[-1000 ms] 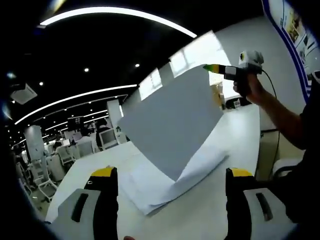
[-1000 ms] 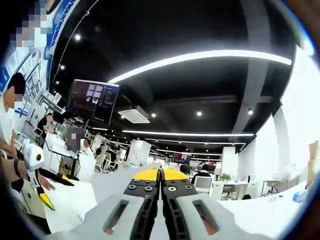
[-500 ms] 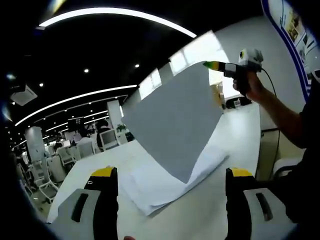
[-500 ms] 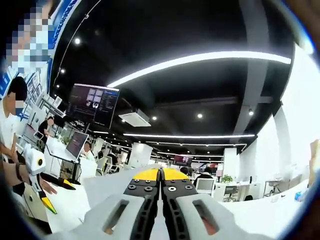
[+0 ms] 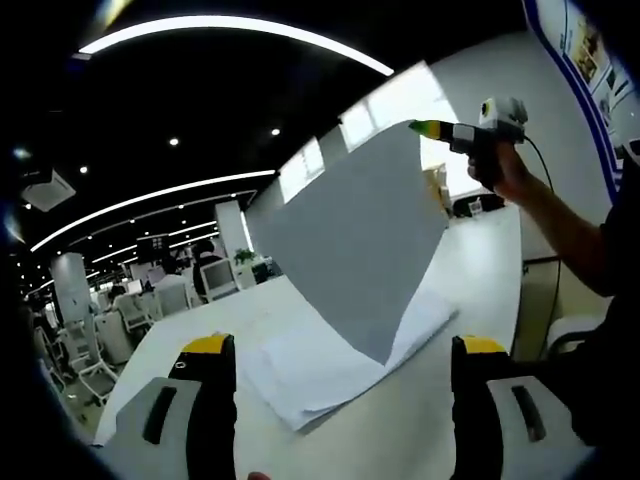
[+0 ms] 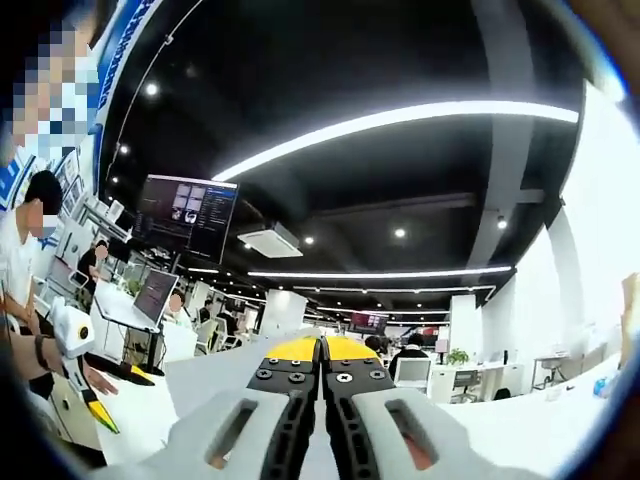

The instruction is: Organize the stack of printing papers by aligning and flattening the scattered papers on the table

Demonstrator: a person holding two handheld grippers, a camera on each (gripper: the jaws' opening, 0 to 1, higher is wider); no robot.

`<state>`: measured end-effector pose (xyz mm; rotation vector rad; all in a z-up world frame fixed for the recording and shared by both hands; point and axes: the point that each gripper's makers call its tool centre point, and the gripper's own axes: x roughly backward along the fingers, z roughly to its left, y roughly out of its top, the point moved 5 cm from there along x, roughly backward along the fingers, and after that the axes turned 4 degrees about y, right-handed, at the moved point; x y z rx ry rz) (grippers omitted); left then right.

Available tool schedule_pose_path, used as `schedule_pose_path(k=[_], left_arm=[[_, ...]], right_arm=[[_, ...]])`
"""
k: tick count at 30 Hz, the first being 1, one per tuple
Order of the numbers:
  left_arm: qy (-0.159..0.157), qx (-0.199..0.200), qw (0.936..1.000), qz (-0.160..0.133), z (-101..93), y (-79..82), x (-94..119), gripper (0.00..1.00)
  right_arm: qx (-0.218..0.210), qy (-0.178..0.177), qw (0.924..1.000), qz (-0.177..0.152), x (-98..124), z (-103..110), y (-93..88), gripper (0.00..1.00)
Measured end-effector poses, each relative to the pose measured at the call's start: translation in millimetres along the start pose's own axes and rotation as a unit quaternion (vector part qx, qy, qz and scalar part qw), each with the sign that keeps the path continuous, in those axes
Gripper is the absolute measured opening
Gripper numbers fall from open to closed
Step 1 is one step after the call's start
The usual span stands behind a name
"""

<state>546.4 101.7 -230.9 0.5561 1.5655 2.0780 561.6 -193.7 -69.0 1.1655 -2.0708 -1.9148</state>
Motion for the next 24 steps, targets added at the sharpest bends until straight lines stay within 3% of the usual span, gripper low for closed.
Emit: schedule_pose_path(k=[24], left_arm=[[0.002, -0.001, 1.0000, 0.000, -0.1, 0.6, 1, 0.91]], right_arm=[[-0.012, 0.008, 0.9998, -0.011, -1, -5, 13.8, 0.00]])
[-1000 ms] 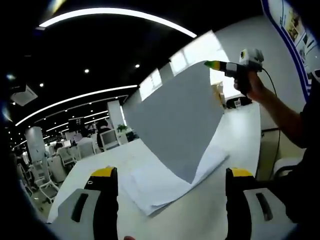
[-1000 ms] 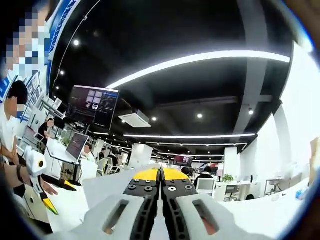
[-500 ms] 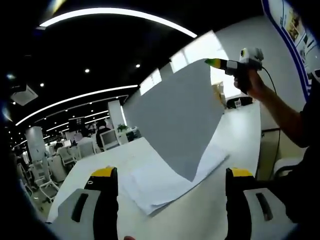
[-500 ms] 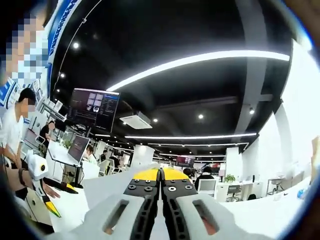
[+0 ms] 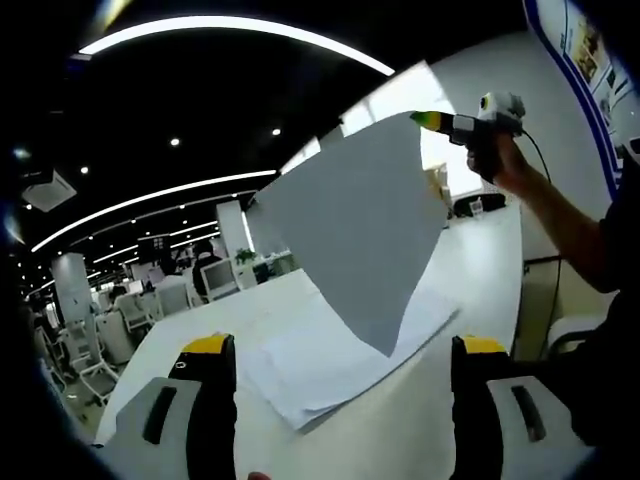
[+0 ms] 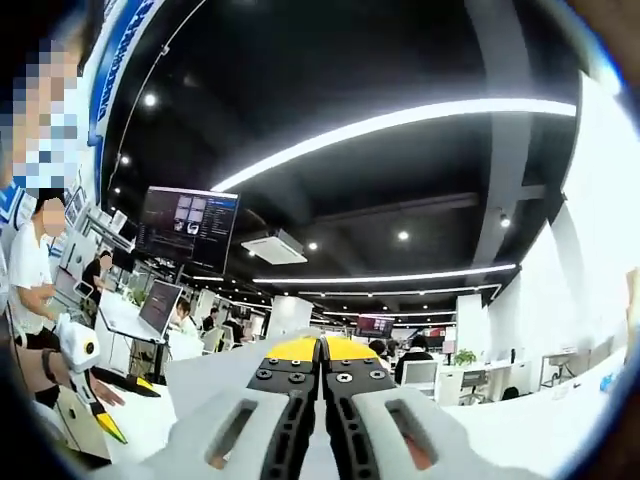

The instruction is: Organize the stack of printing papers by aligning and flattening the scattered papers on the table

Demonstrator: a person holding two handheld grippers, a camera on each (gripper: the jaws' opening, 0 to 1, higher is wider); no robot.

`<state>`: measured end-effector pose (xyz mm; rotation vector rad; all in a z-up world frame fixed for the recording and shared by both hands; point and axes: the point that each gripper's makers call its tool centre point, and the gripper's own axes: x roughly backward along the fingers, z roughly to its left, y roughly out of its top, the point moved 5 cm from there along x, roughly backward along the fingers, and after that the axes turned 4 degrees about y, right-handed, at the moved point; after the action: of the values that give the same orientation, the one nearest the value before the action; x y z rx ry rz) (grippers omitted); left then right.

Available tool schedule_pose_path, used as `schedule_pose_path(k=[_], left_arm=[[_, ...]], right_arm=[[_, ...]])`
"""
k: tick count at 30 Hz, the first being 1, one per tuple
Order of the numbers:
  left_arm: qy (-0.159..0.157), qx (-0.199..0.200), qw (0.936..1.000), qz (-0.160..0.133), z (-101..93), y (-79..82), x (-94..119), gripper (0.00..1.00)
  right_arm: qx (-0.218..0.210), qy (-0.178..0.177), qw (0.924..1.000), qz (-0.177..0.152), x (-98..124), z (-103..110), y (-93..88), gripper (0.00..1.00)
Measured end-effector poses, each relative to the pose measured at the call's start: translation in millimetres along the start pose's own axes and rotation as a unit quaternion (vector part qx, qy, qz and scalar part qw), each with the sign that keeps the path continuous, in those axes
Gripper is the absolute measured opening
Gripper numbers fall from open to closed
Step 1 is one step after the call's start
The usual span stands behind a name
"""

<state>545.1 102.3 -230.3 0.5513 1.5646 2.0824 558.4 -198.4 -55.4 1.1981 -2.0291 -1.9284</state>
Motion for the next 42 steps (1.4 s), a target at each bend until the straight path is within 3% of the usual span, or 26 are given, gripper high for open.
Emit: schedule_pose_path(k=[25, 42], left_arm=[[0.002, -0.008, 1.0000, -0.004, 4.4, 6.4, -1, 0.91], [0.008, -0.020, 0.9997, -0.010, 9.5, 16.4, 0, 0.91]], right_arm=[[0.012, 0.009, 0.9998, 0.012, -8, 3, -7.6, 0.00], [0.013, 0.047, 0.9988, 0.008, -23, 29, -8.2, 0.00]])
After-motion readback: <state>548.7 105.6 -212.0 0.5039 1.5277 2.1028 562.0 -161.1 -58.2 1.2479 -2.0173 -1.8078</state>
